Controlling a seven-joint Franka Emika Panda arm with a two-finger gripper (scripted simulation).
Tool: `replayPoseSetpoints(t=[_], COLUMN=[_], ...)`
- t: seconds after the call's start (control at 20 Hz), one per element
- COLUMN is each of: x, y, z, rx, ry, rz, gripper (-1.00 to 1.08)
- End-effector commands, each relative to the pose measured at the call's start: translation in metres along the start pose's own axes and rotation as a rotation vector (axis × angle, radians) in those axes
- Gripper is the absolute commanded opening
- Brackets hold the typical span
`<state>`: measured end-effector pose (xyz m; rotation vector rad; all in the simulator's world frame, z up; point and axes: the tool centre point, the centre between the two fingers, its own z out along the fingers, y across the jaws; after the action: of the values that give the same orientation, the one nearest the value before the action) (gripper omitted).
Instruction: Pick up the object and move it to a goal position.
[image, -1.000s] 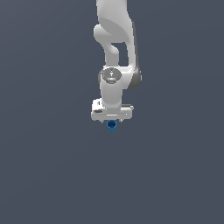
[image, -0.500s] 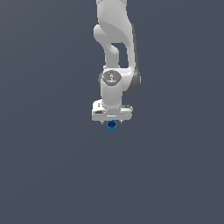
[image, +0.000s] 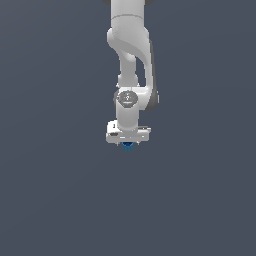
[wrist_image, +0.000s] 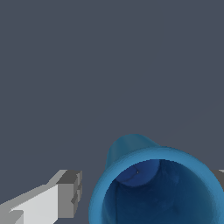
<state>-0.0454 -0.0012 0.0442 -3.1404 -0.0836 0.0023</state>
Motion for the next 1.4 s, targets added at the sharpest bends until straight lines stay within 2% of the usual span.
replayPoseSetpoints(t=[0.0, 0.05, 0.1, 0.8, 1.05, 1.35], x=[0.001, 0.001, 0.001, 0.004, 0.015, 0.038], y=[0.000, 0.000, 0.000, -0.003, -0.017, -0.046], z=[0.004, 0.004, 0.004, 0.000, -0.014, -0.042], rx=[0.000, 0.000, 0.000, 0.000, 0.000, 0.000], ry=[0.001, 0.001, 0.001, 0.002, 0.002, 0.002], rz=[0.000, 0.000, 0.000, 0.000, 0.000, 0.000], gripper=[1.00, 1.00, -1.00, -1.00, -1.00, -1.00])
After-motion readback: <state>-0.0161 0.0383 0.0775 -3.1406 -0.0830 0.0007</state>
